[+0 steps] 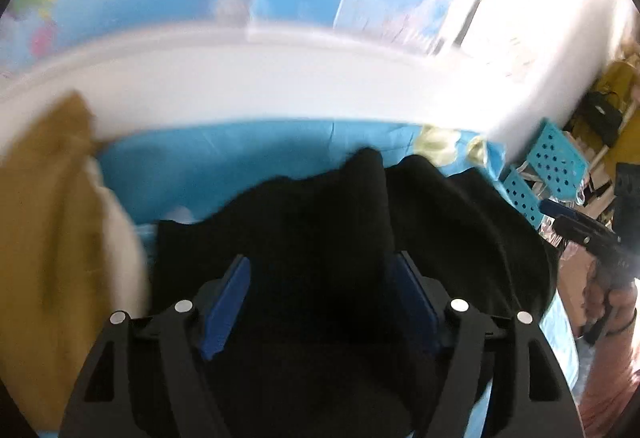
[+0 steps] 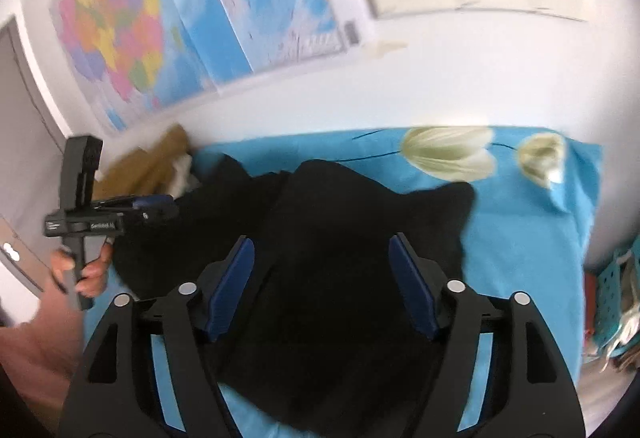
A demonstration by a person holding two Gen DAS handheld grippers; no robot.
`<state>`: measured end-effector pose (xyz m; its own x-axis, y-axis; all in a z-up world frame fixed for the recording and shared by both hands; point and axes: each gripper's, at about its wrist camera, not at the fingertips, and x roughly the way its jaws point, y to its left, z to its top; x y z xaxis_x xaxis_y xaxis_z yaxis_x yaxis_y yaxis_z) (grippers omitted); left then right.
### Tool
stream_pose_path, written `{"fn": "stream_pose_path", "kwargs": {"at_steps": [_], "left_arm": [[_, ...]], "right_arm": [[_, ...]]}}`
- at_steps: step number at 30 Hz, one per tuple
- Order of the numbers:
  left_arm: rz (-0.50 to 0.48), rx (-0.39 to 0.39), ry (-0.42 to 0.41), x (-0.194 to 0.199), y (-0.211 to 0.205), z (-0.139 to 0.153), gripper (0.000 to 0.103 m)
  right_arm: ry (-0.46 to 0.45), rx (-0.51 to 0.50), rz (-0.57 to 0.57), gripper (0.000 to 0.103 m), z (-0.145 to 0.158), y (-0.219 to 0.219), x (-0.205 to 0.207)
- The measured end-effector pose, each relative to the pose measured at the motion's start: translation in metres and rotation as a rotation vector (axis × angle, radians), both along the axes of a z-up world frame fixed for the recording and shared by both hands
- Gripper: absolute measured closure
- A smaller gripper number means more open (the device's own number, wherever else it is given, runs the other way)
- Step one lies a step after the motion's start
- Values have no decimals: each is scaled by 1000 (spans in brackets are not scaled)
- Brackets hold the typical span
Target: Fold large clothes
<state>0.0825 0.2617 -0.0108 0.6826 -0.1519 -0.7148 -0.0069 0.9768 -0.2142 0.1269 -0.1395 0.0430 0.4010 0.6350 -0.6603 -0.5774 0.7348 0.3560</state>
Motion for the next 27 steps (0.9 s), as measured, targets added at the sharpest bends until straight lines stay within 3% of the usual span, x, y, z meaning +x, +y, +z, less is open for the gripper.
{"fn": "stream_pose_path", "kwargs": {"at_steps": [2, 5, 7, 10, 11, 13, 15, 16, 19, 21, 23, 25, 27], "left_arm": [[17, 46, -48, -31, 4, 0, 27], [64, 118, -55, -70, 7, -9, 24], [78, 128, -41, -89, 12, -19, 22], [78, 141, -35, -98, 7, -31, 12], [78, 142, -25, -91, -6, -41, 12], [73, 117, -11, -90, -4, -51, 13], [81, 93, 2, -81, -14, -60, 35], [73, 76, 11, -79, -17, -62, 57], [90, 47, 6, -78, -19, -53, 79], [93, -38, -25, -86, -10, -39, 81], [59, -125, -60, -97, -4, -29, 81], [16, -153, -49, -101, -11, -30, 80], [0, -145, 13, -94, -20, -48, 78]], "right_arm": [[7, -13, -22, 27, -10, -25, -24], [43, -38, -33, 23, -37, -39, -49], [49, -59, -18, 23, -50, -36, -55], [18, -107, -22, 25, -66, -28, -59], [15, -84, -14, 30, -68, -26, -57], [22, -14, 1, 62, -69, -29, -58], [7, 13, -6, 81, -57, -30, -59], [-10, 24, -20, 86, -46, -34, -61], [-95, 117, -61, 96, 0, -58, -71], [-137, 155, -81, 97, 28, -78, -78], [-159, 145, -98, 97, 34, -88, -81], [-99, 157, -135, 97, 24, -103, -74], [-72, 2, -160, 97, -7, -96, -66]]}}
